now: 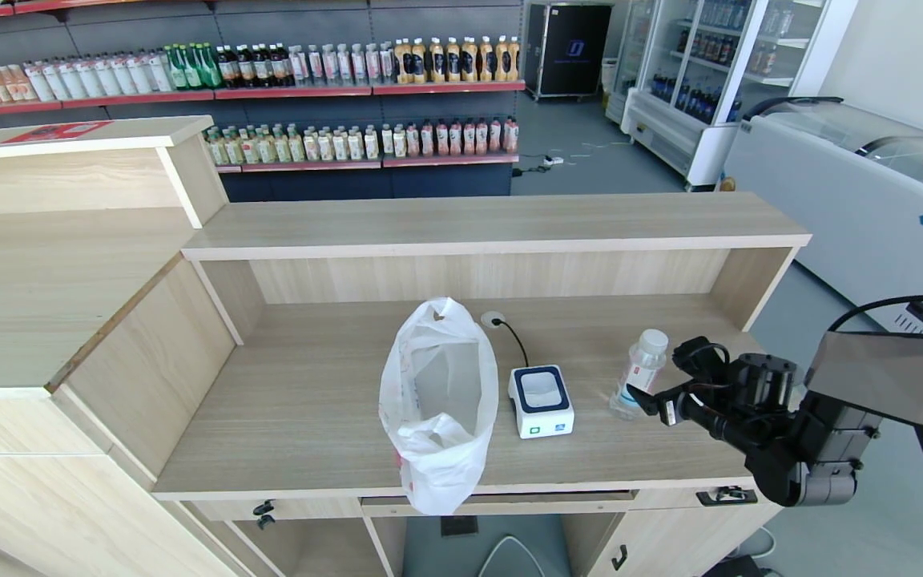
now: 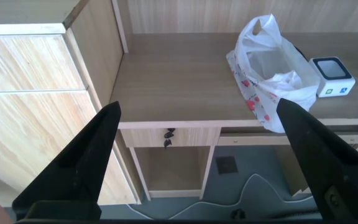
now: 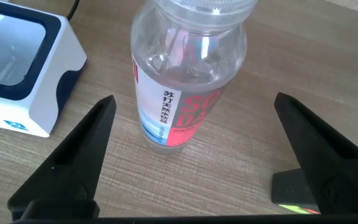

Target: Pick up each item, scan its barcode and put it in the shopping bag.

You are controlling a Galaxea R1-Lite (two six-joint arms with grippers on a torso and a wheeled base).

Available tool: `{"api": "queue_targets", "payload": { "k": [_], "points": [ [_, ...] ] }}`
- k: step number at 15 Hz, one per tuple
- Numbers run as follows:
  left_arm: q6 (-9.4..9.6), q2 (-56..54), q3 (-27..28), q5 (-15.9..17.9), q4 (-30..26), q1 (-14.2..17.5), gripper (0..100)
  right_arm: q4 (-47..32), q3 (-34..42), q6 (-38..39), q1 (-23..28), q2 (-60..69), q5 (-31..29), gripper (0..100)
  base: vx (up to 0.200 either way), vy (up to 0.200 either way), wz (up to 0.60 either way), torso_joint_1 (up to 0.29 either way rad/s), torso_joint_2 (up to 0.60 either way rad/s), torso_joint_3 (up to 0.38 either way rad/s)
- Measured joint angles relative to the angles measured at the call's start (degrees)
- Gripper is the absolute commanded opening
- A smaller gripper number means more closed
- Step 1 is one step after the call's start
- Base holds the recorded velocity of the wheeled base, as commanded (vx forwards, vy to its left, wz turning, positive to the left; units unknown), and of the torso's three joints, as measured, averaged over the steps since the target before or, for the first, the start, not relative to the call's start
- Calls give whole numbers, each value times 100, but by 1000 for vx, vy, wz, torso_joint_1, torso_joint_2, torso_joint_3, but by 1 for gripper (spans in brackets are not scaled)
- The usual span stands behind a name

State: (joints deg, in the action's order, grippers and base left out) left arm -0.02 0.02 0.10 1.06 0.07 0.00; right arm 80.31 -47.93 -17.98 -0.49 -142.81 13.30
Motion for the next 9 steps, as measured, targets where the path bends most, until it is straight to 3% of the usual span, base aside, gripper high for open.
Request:
{"api": "queue_targets", "payload": {
  "k": [9],
  "points": [
    [-2, 0, 0, 0, 0, 0, 100, -22, -614, 20, -107, -391, 189, 100, 0, 0, 0, 0, 0, 0]
  ]
}}
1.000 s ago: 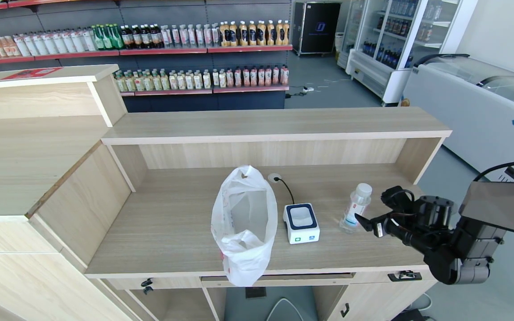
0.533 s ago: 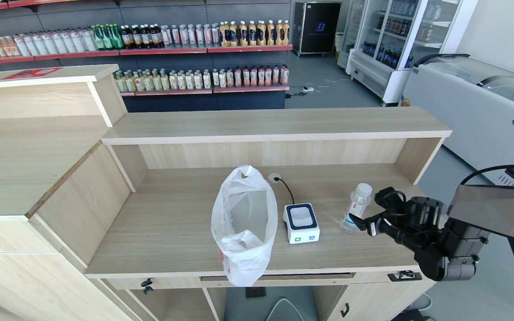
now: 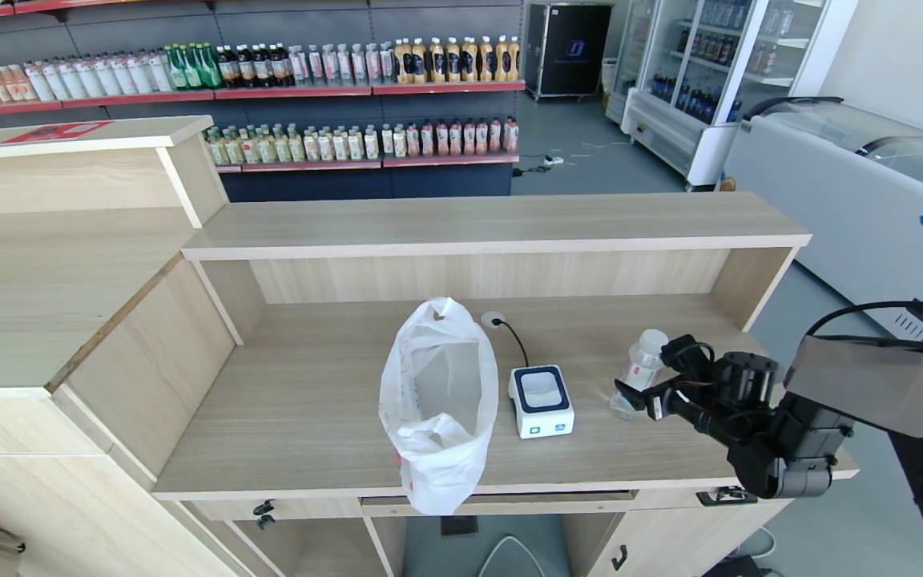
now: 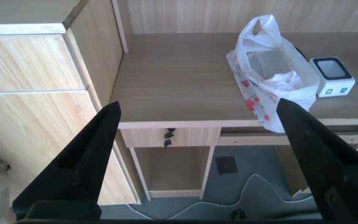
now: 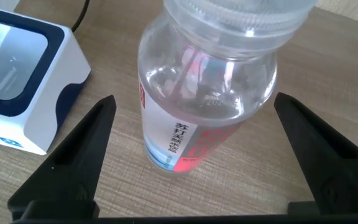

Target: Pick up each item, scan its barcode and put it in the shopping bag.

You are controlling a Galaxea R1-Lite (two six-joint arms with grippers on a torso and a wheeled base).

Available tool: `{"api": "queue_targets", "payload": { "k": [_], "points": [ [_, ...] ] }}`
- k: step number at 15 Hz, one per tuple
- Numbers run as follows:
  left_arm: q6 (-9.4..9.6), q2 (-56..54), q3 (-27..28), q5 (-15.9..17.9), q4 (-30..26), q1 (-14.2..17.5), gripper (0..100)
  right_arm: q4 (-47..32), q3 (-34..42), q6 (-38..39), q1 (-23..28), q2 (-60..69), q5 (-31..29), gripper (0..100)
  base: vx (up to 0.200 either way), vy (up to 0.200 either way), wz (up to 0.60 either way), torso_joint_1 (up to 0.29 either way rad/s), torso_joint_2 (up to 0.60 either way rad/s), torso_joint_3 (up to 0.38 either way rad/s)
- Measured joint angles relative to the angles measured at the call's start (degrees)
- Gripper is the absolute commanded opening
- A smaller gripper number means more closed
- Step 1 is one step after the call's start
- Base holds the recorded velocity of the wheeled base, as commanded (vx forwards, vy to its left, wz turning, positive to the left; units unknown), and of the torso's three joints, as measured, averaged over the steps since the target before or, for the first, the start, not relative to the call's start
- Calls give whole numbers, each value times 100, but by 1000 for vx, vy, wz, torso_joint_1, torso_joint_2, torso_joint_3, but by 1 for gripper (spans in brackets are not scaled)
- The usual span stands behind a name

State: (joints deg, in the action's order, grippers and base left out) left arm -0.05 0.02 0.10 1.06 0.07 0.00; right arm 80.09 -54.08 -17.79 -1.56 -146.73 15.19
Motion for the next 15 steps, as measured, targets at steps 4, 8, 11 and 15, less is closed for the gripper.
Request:
{"api": "queue_targets", "payload": {
  "k": [4, 8, 11, 15],
  "points": [
    [0, 0, 0, 0, 0, 0, 100, -23, -251, -9, -39, -107, 27, 100, 0, 0, 0, 0, 0, 0],
    [0, 0, 0, -2, 0, 0, 100, -212, -444, -11, -45, -206, 20, 100, 0, 0, 0, 0, 0, 0],
    [0, 0, 0, 0, 0, 0, 100, -250, -650, -11, -76, -297, 24, 100, 0, 0, 0, 0, 0, 0],
    [0, 0, 0, -2, 0, 0, 100, -268, -846, -20, -100, -402, 24, 100, 0, 0, 0, 0, 0, 0]
  ]
}}
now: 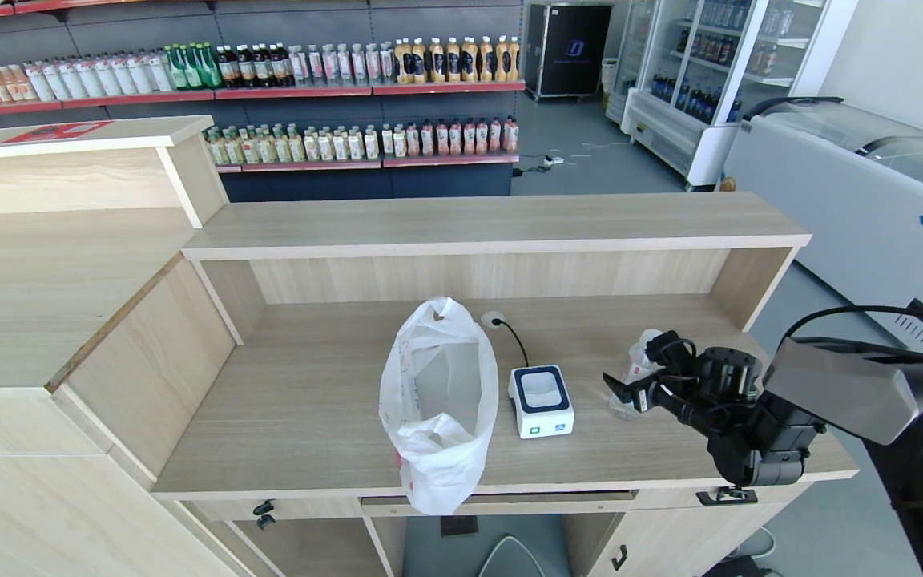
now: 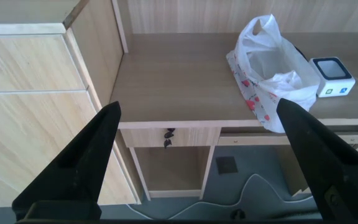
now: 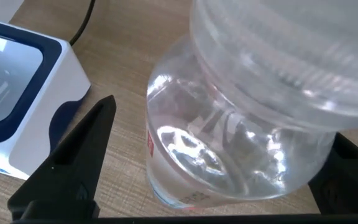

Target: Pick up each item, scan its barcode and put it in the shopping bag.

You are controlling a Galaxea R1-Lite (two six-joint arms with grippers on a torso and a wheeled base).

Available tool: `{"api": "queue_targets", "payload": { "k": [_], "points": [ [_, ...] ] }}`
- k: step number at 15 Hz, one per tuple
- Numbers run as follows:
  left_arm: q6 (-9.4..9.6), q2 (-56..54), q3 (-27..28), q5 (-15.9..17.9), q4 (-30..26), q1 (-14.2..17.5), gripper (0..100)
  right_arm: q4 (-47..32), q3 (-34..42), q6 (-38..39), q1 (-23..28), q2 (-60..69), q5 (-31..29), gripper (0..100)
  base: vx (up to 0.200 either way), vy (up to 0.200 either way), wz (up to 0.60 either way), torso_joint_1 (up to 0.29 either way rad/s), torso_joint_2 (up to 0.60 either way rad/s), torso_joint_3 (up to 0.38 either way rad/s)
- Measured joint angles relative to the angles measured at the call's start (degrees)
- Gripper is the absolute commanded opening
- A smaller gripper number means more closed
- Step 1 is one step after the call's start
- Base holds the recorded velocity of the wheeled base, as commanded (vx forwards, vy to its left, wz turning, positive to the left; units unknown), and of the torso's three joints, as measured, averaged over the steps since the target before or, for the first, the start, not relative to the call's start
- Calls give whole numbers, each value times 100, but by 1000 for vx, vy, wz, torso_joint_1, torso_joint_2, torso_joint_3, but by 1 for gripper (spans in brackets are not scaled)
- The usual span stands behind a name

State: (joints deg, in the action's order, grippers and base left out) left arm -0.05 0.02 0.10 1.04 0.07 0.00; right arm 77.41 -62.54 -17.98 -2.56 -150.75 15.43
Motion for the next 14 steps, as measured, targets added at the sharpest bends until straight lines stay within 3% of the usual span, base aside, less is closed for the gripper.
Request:
{"api": "queue_targets", "payload": {
  "k": [1, 2, 14],
  "points": [
    [0, 0, 0, 2, 0, 0, 100, 2, -17, 0, 0, -13, 22, 100, 0, 0, 0, 0, 0, 0],
    [2, 0, 0, 2, 0, 0, 100, 0, -28, 2, 0, -30, 63, 0, 0, 0, 0, 0, 0, 0],
    [0, 0, 0, 2, 0, 0, 100, 76, -143, 57, 30, -96, 46, 0, 0, 0, 0, 0, 0, 0]
  ]
}}
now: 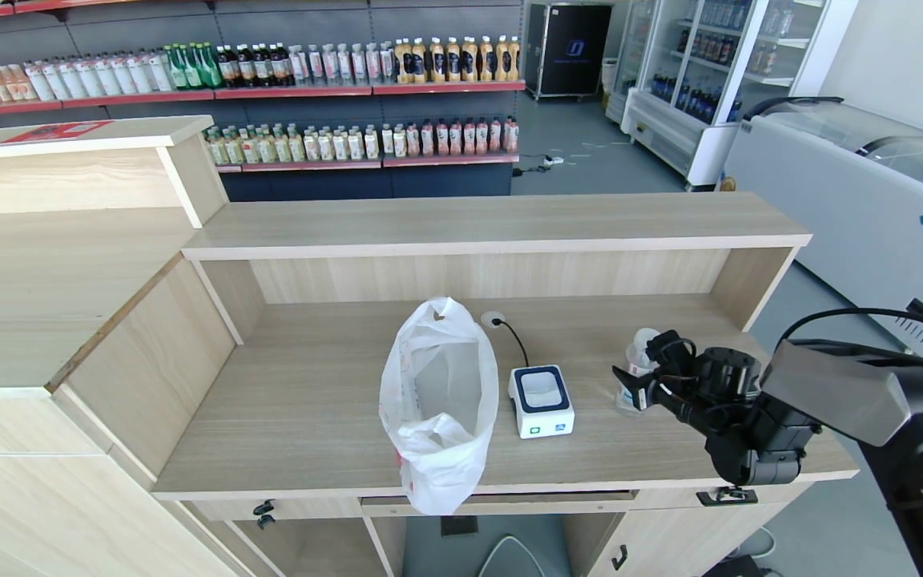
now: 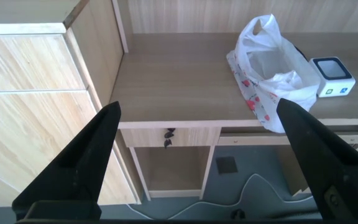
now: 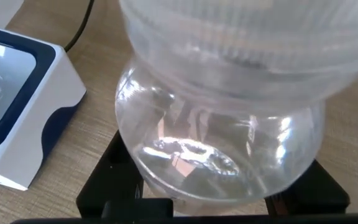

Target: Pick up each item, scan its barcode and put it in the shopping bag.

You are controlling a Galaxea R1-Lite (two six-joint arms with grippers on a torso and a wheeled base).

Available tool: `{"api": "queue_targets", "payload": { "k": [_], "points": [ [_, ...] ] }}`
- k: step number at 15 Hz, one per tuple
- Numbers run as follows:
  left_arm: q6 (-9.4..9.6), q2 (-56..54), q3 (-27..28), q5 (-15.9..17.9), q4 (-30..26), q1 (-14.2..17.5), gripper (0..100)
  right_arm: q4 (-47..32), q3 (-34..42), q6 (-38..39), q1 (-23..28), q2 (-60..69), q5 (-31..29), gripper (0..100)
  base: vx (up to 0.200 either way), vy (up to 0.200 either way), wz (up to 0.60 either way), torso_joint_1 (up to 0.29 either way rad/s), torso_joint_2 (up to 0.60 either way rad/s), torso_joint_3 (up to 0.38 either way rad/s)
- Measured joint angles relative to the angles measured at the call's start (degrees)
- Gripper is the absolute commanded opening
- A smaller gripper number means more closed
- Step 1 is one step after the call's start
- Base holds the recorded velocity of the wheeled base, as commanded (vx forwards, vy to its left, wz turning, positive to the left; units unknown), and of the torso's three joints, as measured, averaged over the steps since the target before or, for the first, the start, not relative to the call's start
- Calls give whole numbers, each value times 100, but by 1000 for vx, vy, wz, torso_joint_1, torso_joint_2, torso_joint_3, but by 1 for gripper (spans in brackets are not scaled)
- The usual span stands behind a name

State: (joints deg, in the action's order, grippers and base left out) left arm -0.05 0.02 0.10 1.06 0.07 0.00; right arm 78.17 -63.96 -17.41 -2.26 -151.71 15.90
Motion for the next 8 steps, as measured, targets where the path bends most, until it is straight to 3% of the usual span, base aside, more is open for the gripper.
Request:
{"api": "queue_targets", "payload": {
  "k": [4, 8],
  "points": [
    [0, 0, 0, -2, 0, 0, 100, -308, 297, 909, 0, 689, 16, 0, 0, 0, 0, 0, 0, 0],
    [2, 0, 0, 0, 0, 0, 100, -2009, 694, 2150, 184, 2737, 638, 0, 0, 0, 0, 0, 0, 0]
  ]
}}
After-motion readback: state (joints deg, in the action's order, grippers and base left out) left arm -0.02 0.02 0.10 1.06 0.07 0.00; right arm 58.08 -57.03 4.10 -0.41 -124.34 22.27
